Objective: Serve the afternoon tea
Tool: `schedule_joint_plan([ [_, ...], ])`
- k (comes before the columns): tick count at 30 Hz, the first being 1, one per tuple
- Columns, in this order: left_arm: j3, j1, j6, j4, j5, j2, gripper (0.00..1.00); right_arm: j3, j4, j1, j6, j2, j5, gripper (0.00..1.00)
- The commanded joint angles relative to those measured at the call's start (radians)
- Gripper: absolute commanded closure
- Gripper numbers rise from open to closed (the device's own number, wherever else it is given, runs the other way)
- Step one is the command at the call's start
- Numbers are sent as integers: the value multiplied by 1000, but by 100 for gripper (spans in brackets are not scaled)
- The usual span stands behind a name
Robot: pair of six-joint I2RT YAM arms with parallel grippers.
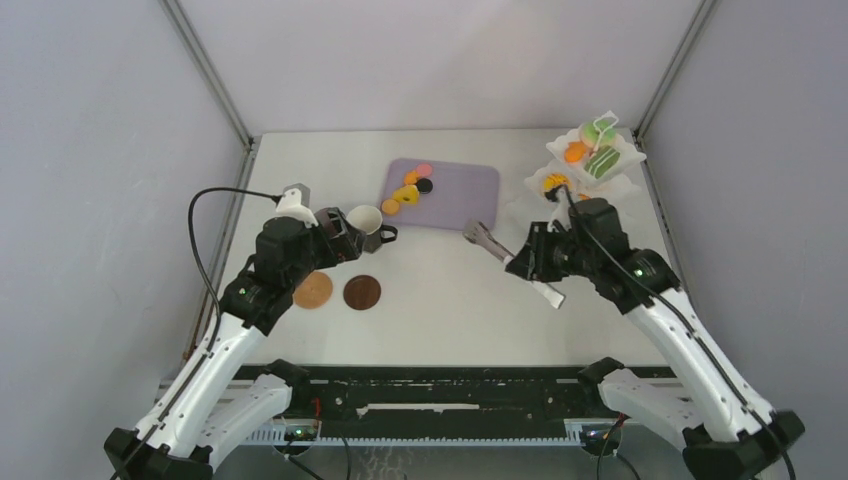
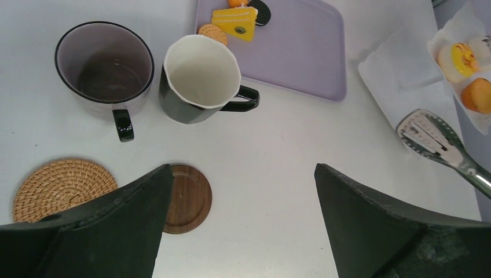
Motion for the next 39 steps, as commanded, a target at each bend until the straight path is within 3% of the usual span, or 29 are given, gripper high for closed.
schedule_joint_plan([
  [1, 81, 14, 26, -9, -47, -3, 4, 57, 207, 79, 26, 109, 90, 63],
  [9, 89, 47, 40, -35, -64, -3, 3, 175, 383, 176, 1, 425, 199, 60],
  [20, 96, 87, 47, -56, -76, -9, 3, 552, 267, 210, -214, 844, 247, 55],
  [39, 87, 124, 41, -52, -72, -2, 3, 663, 269, 268, -299, 1079, 359, 53],
])
